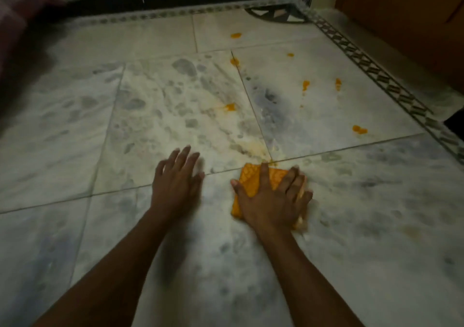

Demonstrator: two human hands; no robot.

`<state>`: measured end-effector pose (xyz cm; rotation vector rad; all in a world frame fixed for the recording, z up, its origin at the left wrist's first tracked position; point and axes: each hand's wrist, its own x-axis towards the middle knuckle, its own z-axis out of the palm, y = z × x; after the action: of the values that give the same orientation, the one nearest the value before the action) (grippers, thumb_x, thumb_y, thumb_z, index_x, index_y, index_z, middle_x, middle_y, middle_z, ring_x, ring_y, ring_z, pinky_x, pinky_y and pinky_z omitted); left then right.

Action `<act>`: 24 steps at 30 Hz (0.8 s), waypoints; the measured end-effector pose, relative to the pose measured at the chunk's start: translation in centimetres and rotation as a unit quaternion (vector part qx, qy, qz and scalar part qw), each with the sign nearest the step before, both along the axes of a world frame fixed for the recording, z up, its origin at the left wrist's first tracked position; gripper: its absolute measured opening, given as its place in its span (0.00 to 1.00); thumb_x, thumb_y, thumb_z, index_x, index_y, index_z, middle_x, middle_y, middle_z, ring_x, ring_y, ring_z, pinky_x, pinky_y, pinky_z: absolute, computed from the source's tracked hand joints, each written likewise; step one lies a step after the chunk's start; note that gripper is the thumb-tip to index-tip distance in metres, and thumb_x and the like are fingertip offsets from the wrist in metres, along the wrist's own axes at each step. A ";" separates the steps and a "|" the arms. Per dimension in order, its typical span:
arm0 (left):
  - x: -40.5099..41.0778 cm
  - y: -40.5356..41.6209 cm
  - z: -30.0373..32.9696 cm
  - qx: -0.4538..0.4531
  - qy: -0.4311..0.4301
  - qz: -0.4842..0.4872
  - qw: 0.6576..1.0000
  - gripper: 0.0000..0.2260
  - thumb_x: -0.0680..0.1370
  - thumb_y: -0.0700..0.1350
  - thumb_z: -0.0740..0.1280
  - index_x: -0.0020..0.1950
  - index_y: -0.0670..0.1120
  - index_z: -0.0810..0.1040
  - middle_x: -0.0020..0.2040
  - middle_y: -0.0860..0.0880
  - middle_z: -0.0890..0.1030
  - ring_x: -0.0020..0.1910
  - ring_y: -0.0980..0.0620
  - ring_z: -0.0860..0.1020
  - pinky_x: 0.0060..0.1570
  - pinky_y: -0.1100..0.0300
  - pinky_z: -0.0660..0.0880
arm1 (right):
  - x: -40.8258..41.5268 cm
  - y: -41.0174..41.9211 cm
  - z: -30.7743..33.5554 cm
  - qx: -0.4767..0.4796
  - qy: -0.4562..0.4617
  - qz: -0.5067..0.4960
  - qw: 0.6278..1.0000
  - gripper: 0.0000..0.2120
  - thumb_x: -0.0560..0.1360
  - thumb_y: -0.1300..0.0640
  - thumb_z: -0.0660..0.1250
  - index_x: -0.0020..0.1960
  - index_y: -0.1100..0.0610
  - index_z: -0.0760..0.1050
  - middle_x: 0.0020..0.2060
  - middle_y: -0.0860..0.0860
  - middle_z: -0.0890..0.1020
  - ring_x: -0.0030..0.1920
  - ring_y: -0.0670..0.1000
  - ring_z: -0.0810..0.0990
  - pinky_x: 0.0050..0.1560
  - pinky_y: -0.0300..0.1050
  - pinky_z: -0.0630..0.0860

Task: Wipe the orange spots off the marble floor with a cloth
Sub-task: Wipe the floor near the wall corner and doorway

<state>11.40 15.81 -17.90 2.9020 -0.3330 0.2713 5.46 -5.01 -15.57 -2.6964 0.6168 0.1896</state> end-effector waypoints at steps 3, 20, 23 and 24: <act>1.5 0.9 -1.6 -0.047 0.035 0.066 0.996 0.26 0.84 0.60 0.52 0.82 0.55 0.61 0.84 0.52 0.58 0.83 0.49 0.55 0.79 0.43 0.54 | 1.8 1.6 -1.4 -0.069 -0.109 0.081 0.988 0.40 0.74 0.22 0.53 0.81 0.39 0.61 0.83 0.61 0.56 0.83 0.65 0.51 0.81 0.67 0.44; 3.3 1.5 0.5 -0.151 0.060 0.065 0.985 0.30 0.79 0.55 0.58 0.82 0.49 0.64 0.83 0.50 0.57 0.80 0.45 0.64 0.74 0.45 0.62 | -0.8 -2.9 -0.7 -0.130 -0.137 0.222 0.956 0.37 0.73 0.24 0.61 0.78 0.38 0.67 0.82 0.53 0.64 0.81 0.63 0.61 0.74 0.71 0.63; 9.4 1.9 2.0 -0.165 0.017 0.098 0.981 0.33 0.80 0.53 0.60 0.84 0.51 0.55 0.85 0.47 0.53 0.82 0.43 0.60 0.76 0.43 0.62 | 2.3 -8.5 -1.3 -0.164 -0.081 0.068 0.981 0.41 0.72 0.20 0.51 0.81 0.35 0.58 0.84 0.53 0.58 0.82 0.63 0.58 0.76 0.72 0.55; 11.4 1.6 1.9 -0.141 0.025 0.110 0.984 0.32 0.81 0.54 0.57 0.84 0.54 0.53 0.85 0.48 0.52 0.83 0.44 0.57 0.77 0.41 0.58 | 5.5 -8.5 -1.3 -0.156 -0.044 -0.017 0.987 0.41 0.72 0.19 0.47 0.82 0.33 0.53 0.85 0.53 0.54 0.83 0.63 0.53 0.78 0.71 0.50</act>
<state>22.83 17.42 -16.00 2.6577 0.0361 0.2555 10.97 -13.48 -16.90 -2.9711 0.7164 -0.0391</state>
